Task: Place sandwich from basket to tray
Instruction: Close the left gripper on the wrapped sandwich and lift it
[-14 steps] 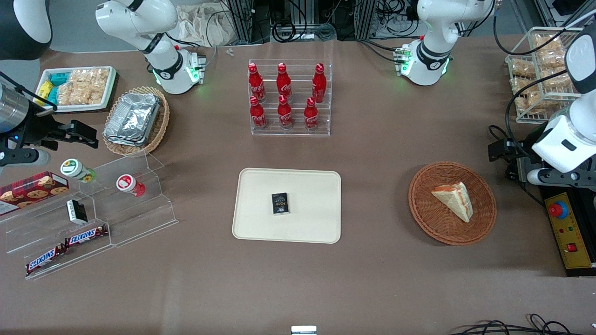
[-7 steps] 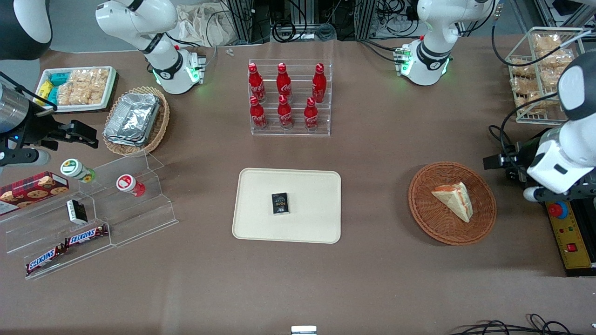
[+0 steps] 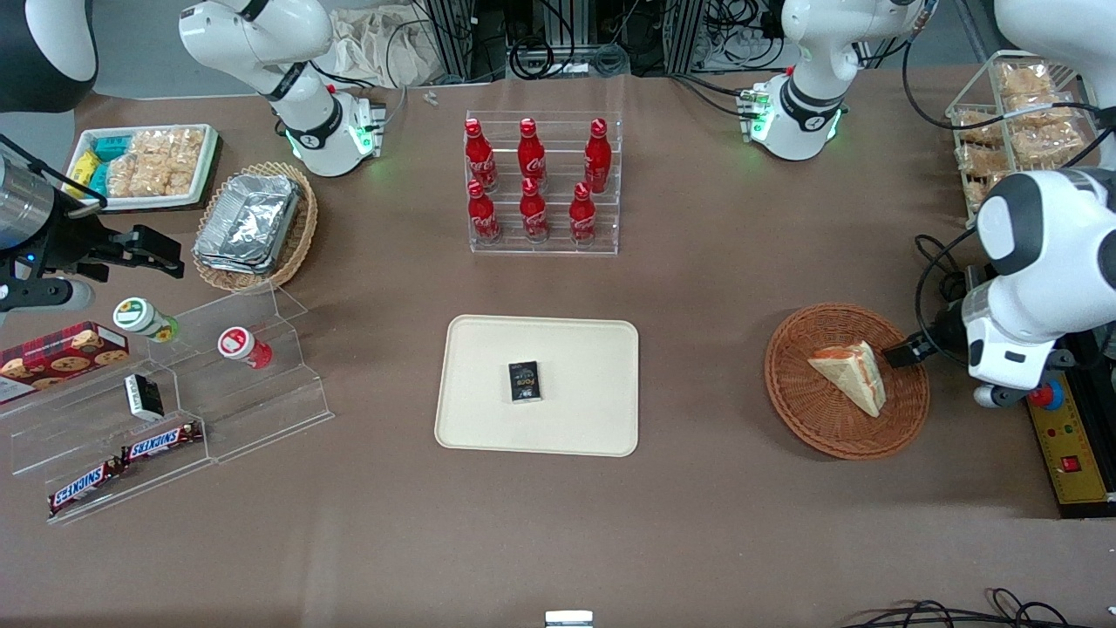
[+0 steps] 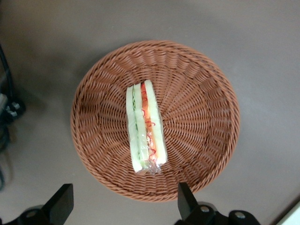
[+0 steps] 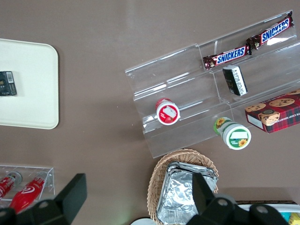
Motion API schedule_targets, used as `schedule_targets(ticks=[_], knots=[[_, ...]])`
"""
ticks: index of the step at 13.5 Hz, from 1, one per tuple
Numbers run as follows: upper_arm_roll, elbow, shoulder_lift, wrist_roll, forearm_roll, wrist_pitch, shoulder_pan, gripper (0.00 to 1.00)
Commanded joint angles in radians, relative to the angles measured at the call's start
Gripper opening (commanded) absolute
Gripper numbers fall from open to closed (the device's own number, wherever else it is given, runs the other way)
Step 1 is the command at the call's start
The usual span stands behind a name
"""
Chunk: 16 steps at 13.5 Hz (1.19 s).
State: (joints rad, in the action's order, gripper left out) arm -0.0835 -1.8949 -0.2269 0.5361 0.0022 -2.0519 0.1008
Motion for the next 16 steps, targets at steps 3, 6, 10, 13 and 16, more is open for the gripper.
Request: schedule_targets(ticks=[3,6,10,13,16], knots=[[-0.009,-0.012,-0.106,0.224,0.005,-0.140,-0.021,1.00],[-0.009,-0.016,-0.149,0.242,0.005,-0.186,-0.023,1.00],[-0.009,-0.019,-0.187,0.252,0.007,-0.218,-0.026,1.00],[-0.007,-0.058,-0.187,0.246,0.012,-0.221,-0.024,1.00],[-0.009,-0.061,-0.210,0.249,0.035,-0.237,-0.026,1.00]])
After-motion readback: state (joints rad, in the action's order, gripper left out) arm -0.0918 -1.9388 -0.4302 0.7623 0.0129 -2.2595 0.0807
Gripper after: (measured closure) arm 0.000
